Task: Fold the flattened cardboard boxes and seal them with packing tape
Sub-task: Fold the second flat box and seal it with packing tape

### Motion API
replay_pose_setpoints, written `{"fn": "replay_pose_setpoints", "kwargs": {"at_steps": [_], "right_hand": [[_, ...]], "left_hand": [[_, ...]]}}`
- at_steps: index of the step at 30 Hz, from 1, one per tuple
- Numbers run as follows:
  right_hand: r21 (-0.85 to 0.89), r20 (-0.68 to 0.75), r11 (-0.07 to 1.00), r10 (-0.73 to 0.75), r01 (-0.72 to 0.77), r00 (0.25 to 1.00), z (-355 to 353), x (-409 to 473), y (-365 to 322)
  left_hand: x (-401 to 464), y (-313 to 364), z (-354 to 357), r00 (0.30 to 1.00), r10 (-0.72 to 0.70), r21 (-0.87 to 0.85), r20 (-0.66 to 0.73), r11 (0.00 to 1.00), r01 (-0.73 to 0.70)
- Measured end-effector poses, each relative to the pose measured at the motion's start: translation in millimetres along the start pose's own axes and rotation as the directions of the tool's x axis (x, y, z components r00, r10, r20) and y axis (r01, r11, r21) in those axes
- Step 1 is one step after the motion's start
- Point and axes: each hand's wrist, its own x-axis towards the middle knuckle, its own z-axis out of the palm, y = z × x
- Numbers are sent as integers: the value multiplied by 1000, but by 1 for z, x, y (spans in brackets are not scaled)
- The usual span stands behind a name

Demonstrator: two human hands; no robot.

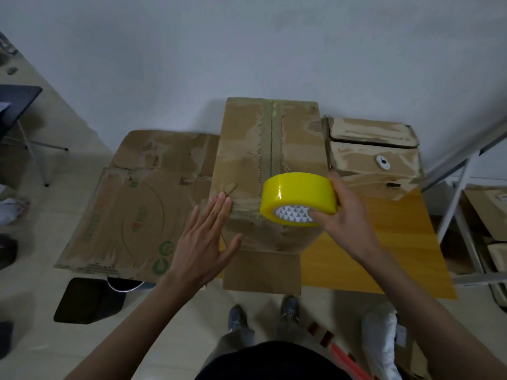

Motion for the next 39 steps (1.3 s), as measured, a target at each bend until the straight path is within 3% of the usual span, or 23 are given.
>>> {"fn": "replay_pose_setpoints", "kwargs": {"at_steps": [7, 16, 22, 28, 31, 39], "right_hand": [[-222, 47, 973, -46, 56, 998, -26, 17, -5], [-255, 83, 953, -150, 166, 985, -25, 18, 6], [-106, 71, 984, -139, 146, 988, -26, 17, 7], [137, -202, 988, -40, 68, 979, -6, -5, 27], [244, -209, 970, 58, -5, 976, 7, -10, 35], [69, -219, 997, -1, 17, 976, -11, -4, 33]], "left_hand": [[2, 4, 2, 1000, -27, 29, -7, 999, 27], [4, 20, 3, 1000, -22, 103, -5, 994, 22], [11, 34, 3, 999, 36, 73, 2, 997, -36], [27, 50, 12, 993, 119, -106, -2, 987, -118], [25, 47, 15, 993, 120, -116, -18, 986, -121], [25, 42, 16, 987, 157, -69, -31, 985, -159]]}}
